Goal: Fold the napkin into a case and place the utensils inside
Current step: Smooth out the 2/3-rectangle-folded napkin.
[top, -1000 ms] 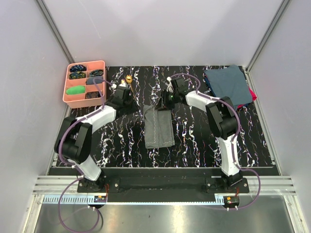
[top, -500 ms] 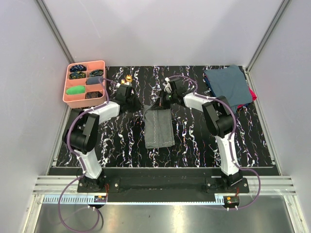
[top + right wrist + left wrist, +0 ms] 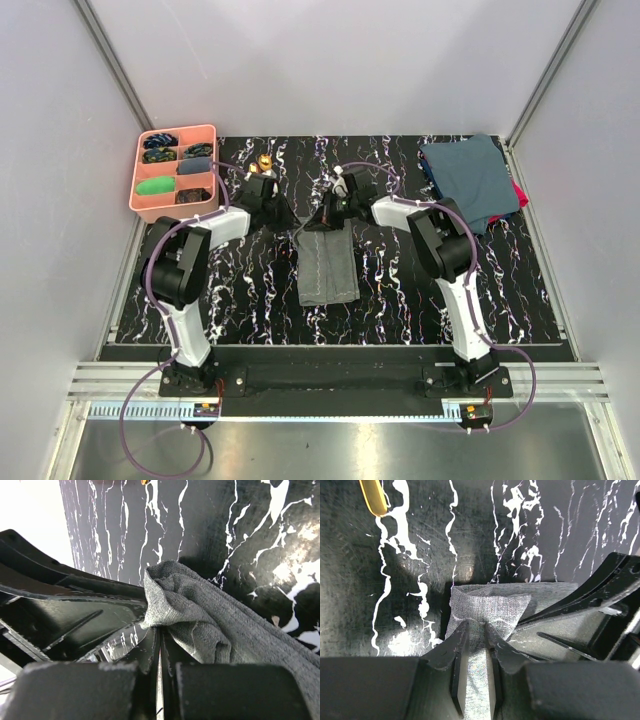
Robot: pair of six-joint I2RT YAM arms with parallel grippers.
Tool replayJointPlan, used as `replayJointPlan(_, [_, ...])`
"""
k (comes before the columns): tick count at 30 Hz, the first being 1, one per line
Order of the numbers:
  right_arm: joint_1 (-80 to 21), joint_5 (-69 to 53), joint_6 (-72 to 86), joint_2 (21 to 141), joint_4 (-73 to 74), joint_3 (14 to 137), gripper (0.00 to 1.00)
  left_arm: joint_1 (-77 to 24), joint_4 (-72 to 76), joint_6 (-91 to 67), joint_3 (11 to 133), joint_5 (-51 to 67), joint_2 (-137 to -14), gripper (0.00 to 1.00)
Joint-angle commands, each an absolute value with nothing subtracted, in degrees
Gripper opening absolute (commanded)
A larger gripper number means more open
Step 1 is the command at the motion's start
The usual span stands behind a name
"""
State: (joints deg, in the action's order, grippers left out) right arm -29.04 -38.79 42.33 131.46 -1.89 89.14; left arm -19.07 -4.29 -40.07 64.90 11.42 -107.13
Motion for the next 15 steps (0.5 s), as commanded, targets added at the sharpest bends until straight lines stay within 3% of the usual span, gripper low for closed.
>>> replayJointPlan(1, [-29.71, -40.43, 43.77, 133.24, -5.18, 90.97, 0.00, -18.98, -0.62, -39.90, 66.71, 14.76, -108.10, 0.21])
replayJointPlan(9, [-29.79, -39.29, 40.79, 136.15, -2.99, 92.73, 0.00, -19.69, 1.85, -41.66, 65.92, 16.96, -108.54, 0.20])
replayJointPlan(15, [-29.44, -37.44, 38.68, 129.47, -0.27, 88.96, 0.04, -20.04, 2.28, -42.27, 66.44, 17.22, -109.33, 0.20])
